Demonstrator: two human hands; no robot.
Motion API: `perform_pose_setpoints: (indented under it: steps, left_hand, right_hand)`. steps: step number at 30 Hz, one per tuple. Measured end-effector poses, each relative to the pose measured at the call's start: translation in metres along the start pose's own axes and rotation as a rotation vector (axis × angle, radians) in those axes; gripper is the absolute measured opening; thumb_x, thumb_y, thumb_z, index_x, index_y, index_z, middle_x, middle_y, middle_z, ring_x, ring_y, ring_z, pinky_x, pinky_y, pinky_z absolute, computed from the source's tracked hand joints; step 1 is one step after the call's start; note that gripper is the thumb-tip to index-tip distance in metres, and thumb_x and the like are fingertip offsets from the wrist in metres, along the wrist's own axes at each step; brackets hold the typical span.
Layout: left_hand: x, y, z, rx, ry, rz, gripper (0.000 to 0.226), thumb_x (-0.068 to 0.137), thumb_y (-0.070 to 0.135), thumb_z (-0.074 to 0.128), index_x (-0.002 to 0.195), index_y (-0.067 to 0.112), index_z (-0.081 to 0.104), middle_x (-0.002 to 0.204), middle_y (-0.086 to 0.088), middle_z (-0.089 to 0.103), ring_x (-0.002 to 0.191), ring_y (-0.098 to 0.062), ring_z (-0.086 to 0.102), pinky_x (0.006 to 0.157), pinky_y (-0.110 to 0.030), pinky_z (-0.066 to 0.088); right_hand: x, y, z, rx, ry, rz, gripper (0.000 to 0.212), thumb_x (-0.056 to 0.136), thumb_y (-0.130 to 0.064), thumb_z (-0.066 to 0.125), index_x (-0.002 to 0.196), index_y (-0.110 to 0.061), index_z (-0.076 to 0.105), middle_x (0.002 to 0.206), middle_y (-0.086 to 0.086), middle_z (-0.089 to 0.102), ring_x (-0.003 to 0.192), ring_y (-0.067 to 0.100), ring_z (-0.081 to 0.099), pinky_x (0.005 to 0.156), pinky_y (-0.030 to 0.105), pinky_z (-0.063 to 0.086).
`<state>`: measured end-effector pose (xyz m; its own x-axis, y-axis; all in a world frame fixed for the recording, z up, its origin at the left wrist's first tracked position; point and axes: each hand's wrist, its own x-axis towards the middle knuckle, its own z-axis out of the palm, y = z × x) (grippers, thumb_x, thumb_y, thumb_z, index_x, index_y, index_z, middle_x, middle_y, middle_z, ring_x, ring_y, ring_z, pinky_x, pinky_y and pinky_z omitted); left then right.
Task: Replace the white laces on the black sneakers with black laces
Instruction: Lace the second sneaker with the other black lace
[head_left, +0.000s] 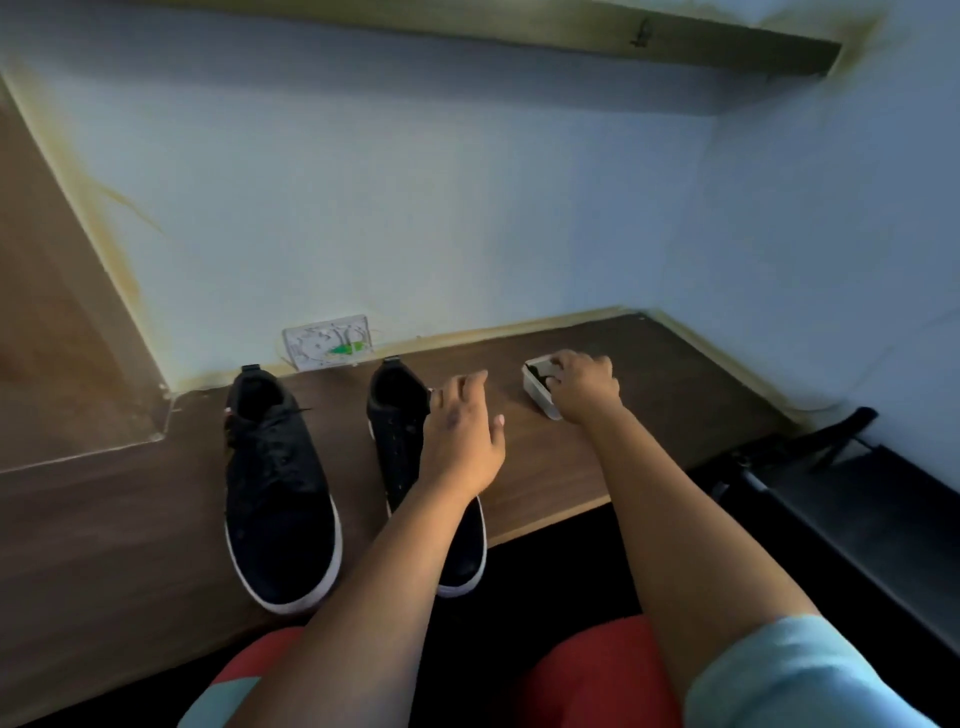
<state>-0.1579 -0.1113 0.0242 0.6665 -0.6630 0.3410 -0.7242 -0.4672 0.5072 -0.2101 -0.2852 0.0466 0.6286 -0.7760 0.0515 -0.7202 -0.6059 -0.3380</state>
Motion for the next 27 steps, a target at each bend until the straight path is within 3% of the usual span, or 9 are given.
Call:
perform_pose_setpoints:
  steps: [3, 6, 10, 14, 18, 22, 25, 27]
  left_hand:
    - [0.013, 0.001, 0.015, -0.042, -0.016, -0.017, 0.054, 0.095, 0.024, 0.052, 0.145, 0.013, 0.033, 0.139, -0.01, 0.039, 0.127, -0.031, 0.037, 0.101, -0.04, 0.039]
    - [0.023, -0.003, 0.024, -0.081, -0.03, -0.035, 0.053, 0.096, 0.023, 0.052, 0.145, 0.013, 0.033, 0.139, -0.012, 0.038, 0.129, -0.031, 0.035, 0.104, -0.04, 0.037]
    - [0.03, -0.014, 0.029, -0.105, -0.045, -0.06, 0.054, 0.096, 0.023, 0.053, 0.145, 0.013, 0.033, 0.14, -0.011, 0.037, 0.132, -0.03, 0.032, 0.103, -0.038, 0.038]
    - [0.033, -0.019, 0.026, -0.124, -0.061, -0.066, 0.057, 0.094, 0.03, 0.056, 0.145, 0.017, 0.033, 0.141, -0.007, 0.035, 0.135, -0.026, 0.027, 0.1, -0.034, 0.038]
    - [0.032, -0.022, 0.022, -0.187, -0.058, -0.058, 0.058, 0.092, 0.032, 0.058, 0.143, 0.019, 0.034, 0.141, -0.004, 0.036, 0.134, -0.022, 0.032, 0.096, -0.027, 0.036]
    - [0.034, -0.015, 0.017, -0.284, -0.033, -0.074, 0.064, 0.092, 0.032, 0.061, 0.146, 0.018, 0.031, 0.137, 0.0, 0.047, 0.094, -0.014, 0.06, 0.088, -0.032, 0.05]
    - [0.036, -0.002, 0.008, -0.44, -0.032, -0.117, 0.081, 0.088, 0.041, 0.064, 0.152, 0.023, 0.017, 0.137, 0.003, 0.048, 0.089, -0.018, 0.067, 0.088, -0.039, 0.053]
    - [0.039, 0.01, -0.001, -0.668, -0.04, -0.151, 0.075, 0.09, 0.041, 0.063, 0.149, 0.028, 0.019, 0.122, 0.015, 0.054, 0.084, -0.015, 0.07, 0.087, -0.041, 0.055]
  right_hand:
    - [0.023, -0.001, 0.011, -0.119, -0.054, -0.034, 0.045, 0.095, -0.038, 0.047, 0.138, -0.022, 0.043, 0.135, 0.006, 0.051, 0.128, 0.03, 0.033, 0.097, 0.042, 0.035]
    - [0.039, -0.009, 0.03, -0.174, -0.066, -0.027, 0.046, 0.092, -0.047, 0.051, 0.128, -0.018, 0.05, 0.126, 0.008, 0.056, 0.126, 0.029, 0.034, 0.094, 0.042, 0.035]
    - [0.059, -0.013, 0.037, -0.097, -0.017, 0.053, 0.033, 0.094, -0.037, 0.052, 0.113, -0.012, 0.059, 0.118, 0.013, 0.06, 0.123, 0.03, 0.039, 0.094, 0.04, 0.037]
    - [0.065, -0.006, 0.042, -0.064, -0.044, 0.123, 0.031, 0.09, -0.035, 0.056, 0.11, -0.012, 0.063, 0.109, 0.012, 0.064, 0.11, 0.031, 0.054, 0.089, 0.041, 0.051]
    - [0.06, -0.001, 0.03, 0.085, 0.114, 0.113, 0.021, 0.094, -0.023, 0.052, 0.105, -0.013, 0.067, 0.099, 0.01, 0.065, 0.097, 0.027, 0.06, 0.081, 0.037, 0.054]
    - [0.043, -0.029, -0.026, 0.334, 0.279, -0.057, 0.017, 0.095, -0.024, 0.057, 0.102, -0.011, 0.066, 0.092, 0.007, 0.067, 0.077, 0.02, 0.059, 0.065, 0.028, 0.047]
    - [0.007, -0.061, -0.07, 0.335, 0.183, -0.348, 0.012, 0.091, -0.024, 0.063, 0.097, -0.016, 0.069, 0.084, -0.002, 0.064, 0.073, 0.01, 0.056, 0.061, 0.018, 0.04]
    - [-0.021, -0.078, -0.087, 0.288, 0.056, -0.505, 0.009, 0.088, -0.026, 0.066, 0.094, -0.021, 0.07, 0.081, -0.009, 0.064, 0.071, 0.002, 0.056, 0.059, 0.01, 0.039]
